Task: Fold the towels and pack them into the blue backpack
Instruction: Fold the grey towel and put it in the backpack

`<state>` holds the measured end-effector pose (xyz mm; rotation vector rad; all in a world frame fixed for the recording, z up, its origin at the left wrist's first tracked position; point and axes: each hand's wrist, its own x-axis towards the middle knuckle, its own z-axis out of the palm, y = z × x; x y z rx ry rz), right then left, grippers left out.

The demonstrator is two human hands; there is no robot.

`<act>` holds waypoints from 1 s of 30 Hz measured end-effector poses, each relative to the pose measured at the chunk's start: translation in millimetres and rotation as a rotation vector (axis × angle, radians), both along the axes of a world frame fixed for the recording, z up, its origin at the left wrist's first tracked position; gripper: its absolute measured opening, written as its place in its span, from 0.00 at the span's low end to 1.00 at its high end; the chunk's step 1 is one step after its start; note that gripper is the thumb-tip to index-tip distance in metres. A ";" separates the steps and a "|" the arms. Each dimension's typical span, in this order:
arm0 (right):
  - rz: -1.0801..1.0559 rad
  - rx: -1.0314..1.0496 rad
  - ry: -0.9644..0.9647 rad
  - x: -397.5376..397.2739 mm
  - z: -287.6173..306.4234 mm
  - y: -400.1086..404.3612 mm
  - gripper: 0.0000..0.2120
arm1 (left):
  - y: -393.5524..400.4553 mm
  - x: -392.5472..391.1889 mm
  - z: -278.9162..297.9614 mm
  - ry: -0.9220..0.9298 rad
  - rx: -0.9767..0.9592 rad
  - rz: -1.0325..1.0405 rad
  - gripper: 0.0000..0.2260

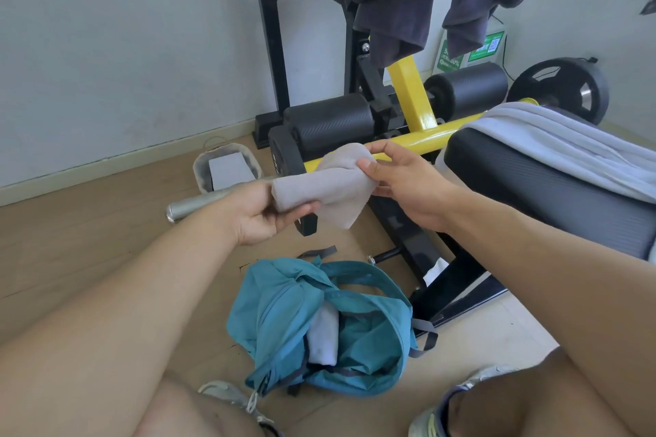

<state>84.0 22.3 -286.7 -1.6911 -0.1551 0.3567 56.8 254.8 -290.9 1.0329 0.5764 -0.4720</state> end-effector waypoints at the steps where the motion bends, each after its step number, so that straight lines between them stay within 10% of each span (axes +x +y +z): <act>1: -0.034 -0.002 0.037 -0.2 0.2 -0.4 0.08 | -1.7 -0.7 -2.7 -0.050 0.043 -0.019 0.10; 13: 0.230 -0.102 0.443 -10.3 -7.5 -20.1 0.28 | -12.0 -17.5 8.3 -0.303 0.079 -0.243 0.13; 30: 0.064 0.154 0.613 -5.9 10.6 -12.8 0.20 | -7.6 -12.9 -8.3 -0.313 0.148 -0.314 0.16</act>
